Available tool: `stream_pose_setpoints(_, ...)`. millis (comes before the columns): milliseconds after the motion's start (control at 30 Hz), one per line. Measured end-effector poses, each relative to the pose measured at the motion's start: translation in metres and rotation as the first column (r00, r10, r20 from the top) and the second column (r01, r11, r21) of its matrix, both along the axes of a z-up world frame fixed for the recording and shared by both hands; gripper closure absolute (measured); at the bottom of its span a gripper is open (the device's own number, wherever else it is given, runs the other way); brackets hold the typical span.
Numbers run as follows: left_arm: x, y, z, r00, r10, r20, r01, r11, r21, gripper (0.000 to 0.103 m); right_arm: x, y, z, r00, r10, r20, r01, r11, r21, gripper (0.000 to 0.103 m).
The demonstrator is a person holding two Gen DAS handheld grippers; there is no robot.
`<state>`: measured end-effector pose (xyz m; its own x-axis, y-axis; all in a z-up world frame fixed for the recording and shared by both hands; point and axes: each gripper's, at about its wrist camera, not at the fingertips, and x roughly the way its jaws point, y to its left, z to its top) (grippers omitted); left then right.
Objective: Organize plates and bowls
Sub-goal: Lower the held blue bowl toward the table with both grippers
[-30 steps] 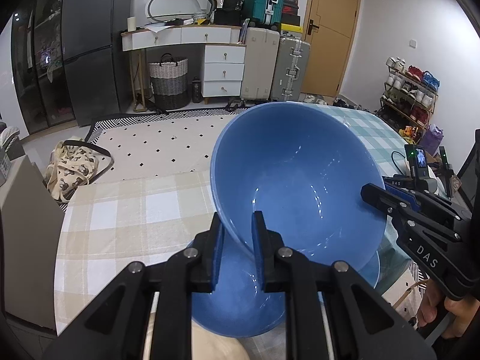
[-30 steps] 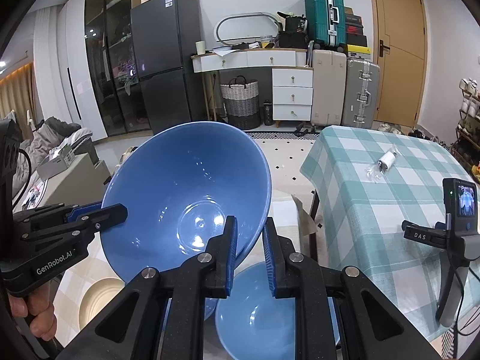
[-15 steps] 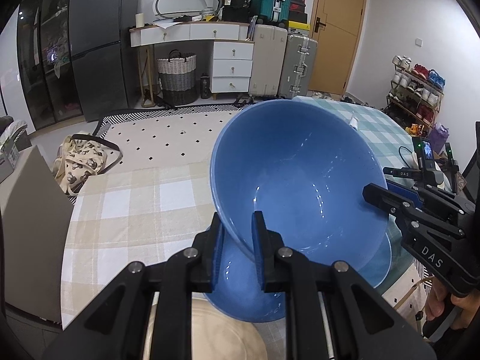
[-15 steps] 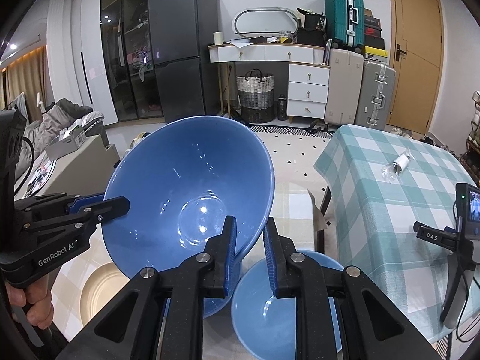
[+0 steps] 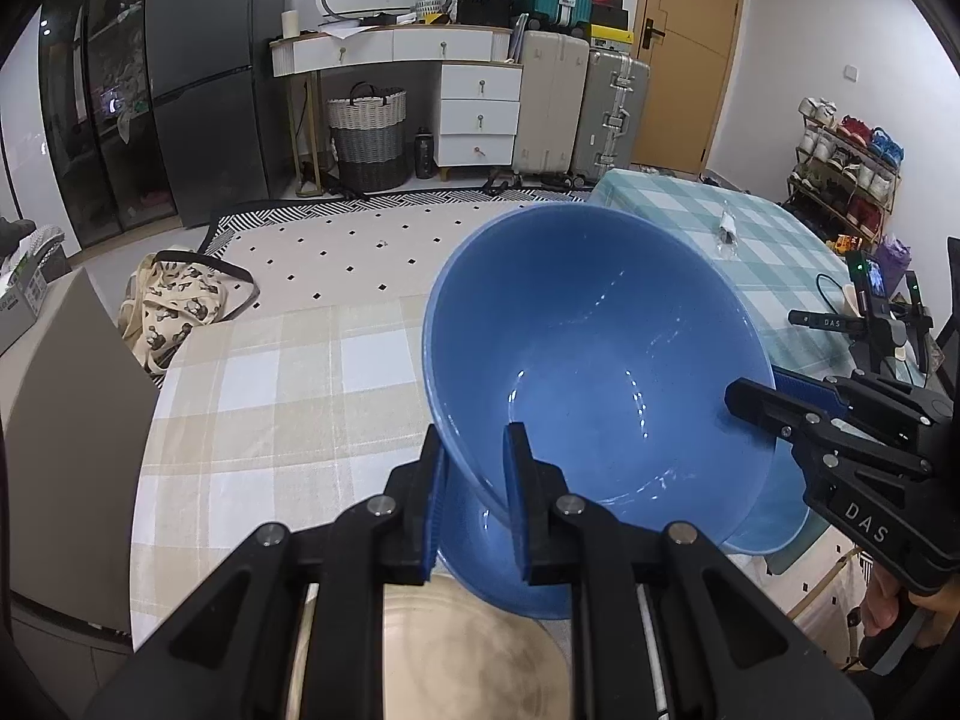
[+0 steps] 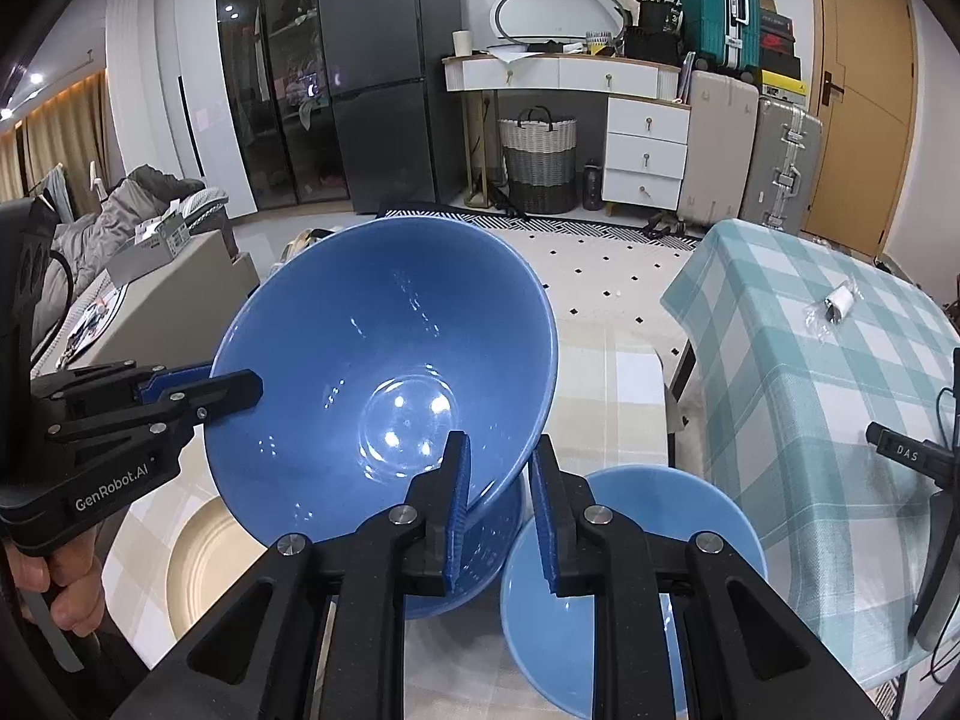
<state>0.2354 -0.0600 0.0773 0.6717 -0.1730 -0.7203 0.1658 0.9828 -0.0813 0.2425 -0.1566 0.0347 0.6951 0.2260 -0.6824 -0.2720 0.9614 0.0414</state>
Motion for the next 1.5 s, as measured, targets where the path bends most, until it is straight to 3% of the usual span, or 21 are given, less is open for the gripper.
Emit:
stream_pose_setpoints(1033, 0.001, -0.001, -0.051, 0.994, 0.013, -0.108, -0.005, 0.997, 0.074, 0.087, 0.013, 0.013, -0.055, 0.988, 0.058, -0.143, -0.068, 0.995, -0.07, 0.082)
stream_pose_setpoints(1500, 0.001, -0.006, -0.067, 0.99, 0.013, -0.139, 0.002, 0.994, 0.11, 0.085, 0.016, 0.022, -0.074, 0.982, 0.067, -0.178, -0.091, 0.987, -0.131, 0.075)
